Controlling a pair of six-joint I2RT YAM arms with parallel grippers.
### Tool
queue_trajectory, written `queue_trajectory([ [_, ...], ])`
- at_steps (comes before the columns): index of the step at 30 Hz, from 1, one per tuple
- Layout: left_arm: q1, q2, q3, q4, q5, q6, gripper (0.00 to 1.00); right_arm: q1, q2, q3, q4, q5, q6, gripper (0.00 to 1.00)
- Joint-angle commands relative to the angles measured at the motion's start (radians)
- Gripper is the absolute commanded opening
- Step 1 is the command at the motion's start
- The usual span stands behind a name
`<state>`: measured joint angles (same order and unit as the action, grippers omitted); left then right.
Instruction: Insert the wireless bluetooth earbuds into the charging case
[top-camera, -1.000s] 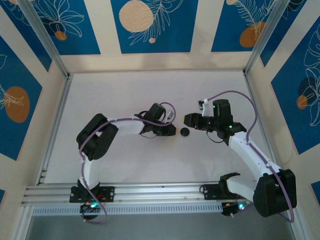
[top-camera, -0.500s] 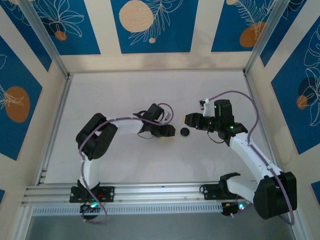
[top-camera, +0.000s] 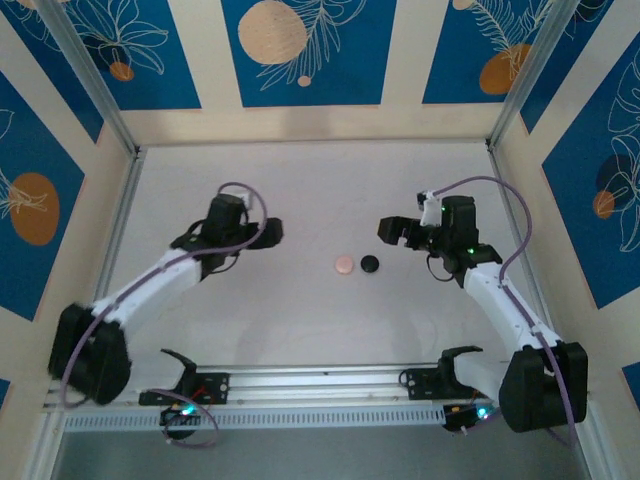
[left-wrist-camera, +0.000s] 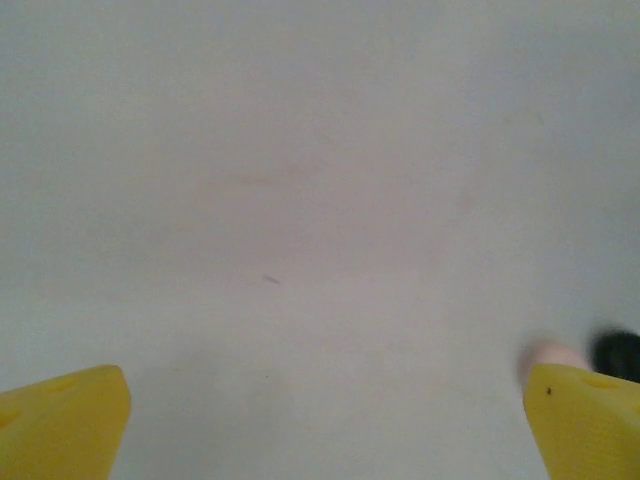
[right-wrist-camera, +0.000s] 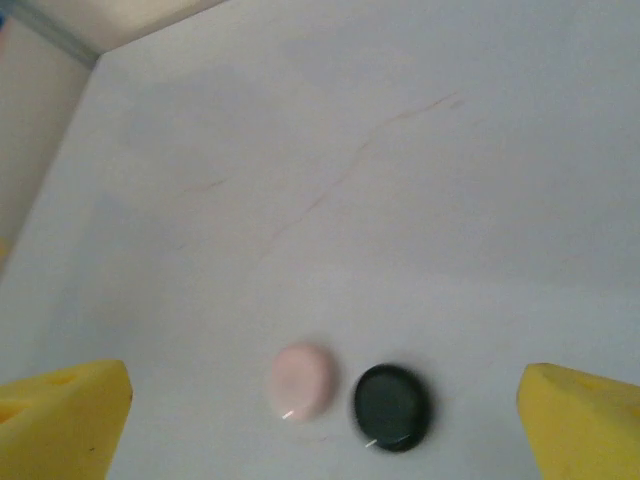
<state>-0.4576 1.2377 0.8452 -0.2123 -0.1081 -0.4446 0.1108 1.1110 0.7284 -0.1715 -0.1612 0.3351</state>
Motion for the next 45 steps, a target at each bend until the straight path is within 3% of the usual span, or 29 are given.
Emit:
queue_trajectory([
  [1,0.014,-0.155,-0.149,0.085,-0.301,0.182,1.00,-0.031,0.024,-0.059,0.139,0.157,-0.134,0.99],
  [4,0.021,-0.265,-0.324,0.319,-0.433,0.313,1.00,-0.062,0.039,-0.142,0.305,0.230,-0.177,0.99],
  [7,0.048,-0.257,-0.460,0.543,-0.519,0.410,1.00,-0.119,0.082,-0.201,0.446,0.230,-0.179,0.99],
  [8,0.060,-0.247,-0.455,0.541,-0.551,0.407,1.00,-0.140,0.104,-0.205,0.468,0.210,-0.178,0.99],
  [10,0.084,-0.206,-0.465,0.596,-0.536,0.477,1.00,-0.170,0.152,-0.212,0.525,0.191,-0.181,0.99],
  [17,0.139,0.081,-0.584,1.124,-0.469,0.584,1.00,-0.263,0.314,-0.255,0.792,0.036,-0.126,0.99],
  [20,0.153,0.253,-0.615,1.438,-0.388,0.655,1.00,-0.245,0.351,-0.250,0.822,-0.024,-0.169,0.99],
  [22,0.150,0.375,-0.622,1.608,-0.418,0.687,1.00,-0.190,0.380,-0.257,0.862,-0.003,-0.233,0.99],
  [24,0.163,0.306,-0.642,1.513,-0.399,0.628,1.00,-0.133,0.377,-0.270,0.868,0.086,-0.275,0.99],
  [26,0.210,0.316,-0.625,1.503,-0.358,0.592,1.00,-0.148,0.425,-0.326,1.027,0.089,-0.238,0.99],
  [29,0.263,0.271,-0.583,1.336,-0.281,0.528,1.00,-0.156,0.420,-0.321,1.007,0.076,-0.242,0.99],
  [32,0.332,0.359,-0.538,1.341,-0.184,0.490,1.00,-0.152,0.417,-0.316,0.990,0.087,-0.245,0.99],
  [33,0.342,0.307,-0.500,1.172,-0.157,0.465,1.00,-0.152,0.412,-0.313,0.978,0.090,-0.247,0.99],
  [34,0.354,0.310,-0.470,1.124,-0.150,0.456,1.00,-0.151,0.415,-0.317,0.993,0.090,-0.245,0.99],
  [35,0.356,0.339,-0.494,1.224,-0.147,0.466,1.00,-0.151,0.412,-0.315,0.980,0.091,-0.246,0.99],
  [37,0.365,0.313,-0.486,1.157,-0.141,0.449,1.00,-0.151,0.414,-0.315,0.986,0.091,-0.246,0.99],
  [45,0.363,0.322,-0.488,1.178,-0.122,0.462,1.00,-0.151,0.414,-0.316,0.986,0.091,-0.247,0.99],
])
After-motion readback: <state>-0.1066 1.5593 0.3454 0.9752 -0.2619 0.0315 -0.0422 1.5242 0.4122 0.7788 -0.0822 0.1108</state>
